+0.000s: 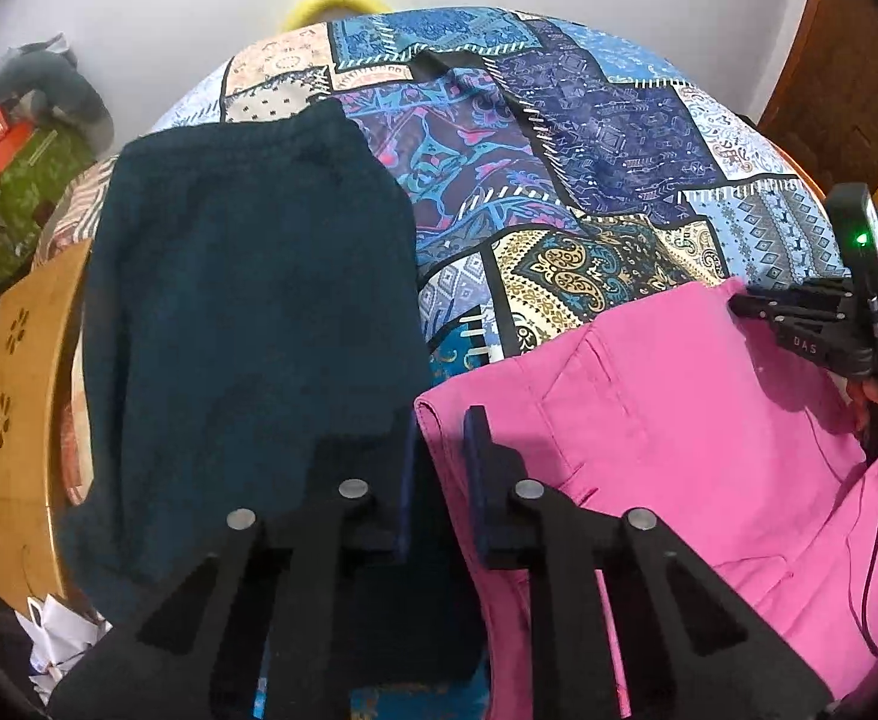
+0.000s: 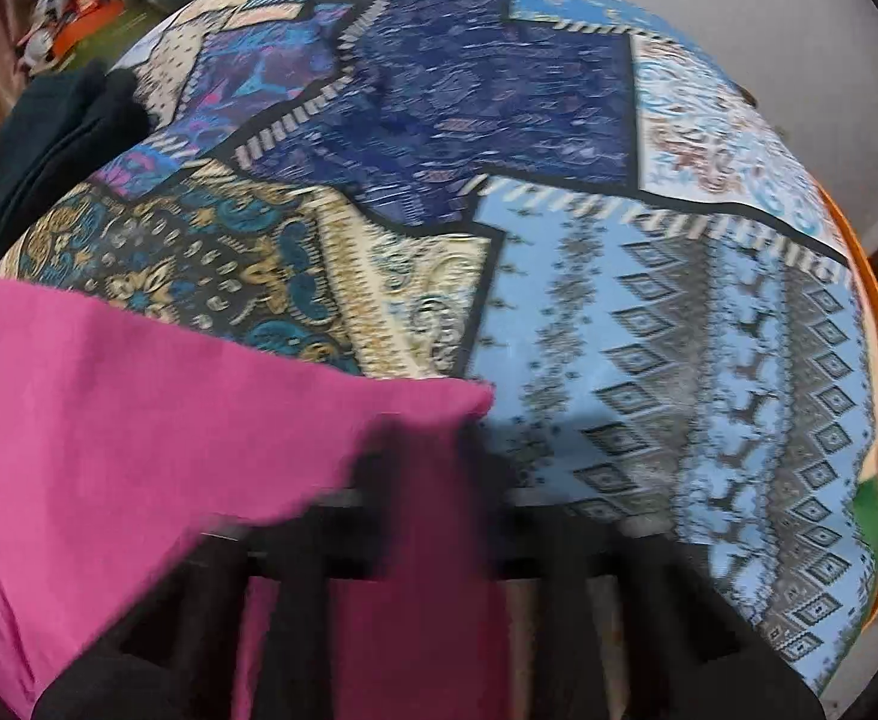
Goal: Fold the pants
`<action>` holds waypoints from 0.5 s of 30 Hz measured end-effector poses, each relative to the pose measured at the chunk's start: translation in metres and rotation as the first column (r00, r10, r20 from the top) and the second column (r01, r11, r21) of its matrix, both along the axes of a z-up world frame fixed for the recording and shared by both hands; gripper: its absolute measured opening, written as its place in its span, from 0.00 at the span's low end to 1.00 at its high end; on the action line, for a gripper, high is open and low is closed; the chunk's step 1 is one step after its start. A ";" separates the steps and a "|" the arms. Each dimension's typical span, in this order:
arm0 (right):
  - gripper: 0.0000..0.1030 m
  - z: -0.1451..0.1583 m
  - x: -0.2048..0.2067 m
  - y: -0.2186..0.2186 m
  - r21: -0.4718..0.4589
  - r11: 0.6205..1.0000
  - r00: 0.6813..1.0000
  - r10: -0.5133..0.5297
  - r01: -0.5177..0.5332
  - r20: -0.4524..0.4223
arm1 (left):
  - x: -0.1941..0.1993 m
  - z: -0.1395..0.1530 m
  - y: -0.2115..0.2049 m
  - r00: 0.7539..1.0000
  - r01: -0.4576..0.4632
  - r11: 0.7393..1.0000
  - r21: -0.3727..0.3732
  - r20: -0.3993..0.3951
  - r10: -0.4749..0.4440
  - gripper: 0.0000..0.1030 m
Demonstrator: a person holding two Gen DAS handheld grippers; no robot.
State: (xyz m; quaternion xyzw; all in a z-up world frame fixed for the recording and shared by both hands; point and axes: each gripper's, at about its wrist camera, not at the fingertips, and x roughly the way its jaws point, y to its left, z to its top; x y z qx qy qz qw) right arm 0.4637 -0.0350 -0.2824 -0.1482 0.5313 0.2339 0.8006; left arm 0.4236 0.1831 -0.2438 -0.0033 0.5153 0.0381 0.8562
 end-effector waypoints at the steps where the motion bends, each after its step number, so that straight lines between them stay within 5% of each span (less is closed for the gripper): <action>1: 0.04 0.000 -0.002 0.002 -0.009 1.000 1.000 0.006 -0.006 0.008 | 0.000 0.002 -0.001 1.000 0.000 1.000 0.003 0.006 0.000 0.08; 7: 0.03 0.034 -0.009 -0.010 0.035 0.999 0.997 0.015 -0.017 0.072 | -0.012 0.022 -0.010 0.998 0.020 0.999 0.041 0.051 -0.022 0.06; 15: 0.02 0.143 -0.022 -0.053 0.214 0.976 0.972 -0.087 0.039 0.217 | -0.028 0.081 -0.012 0.990 -0.002 0.999 0.032 0.138 -0.002 0.05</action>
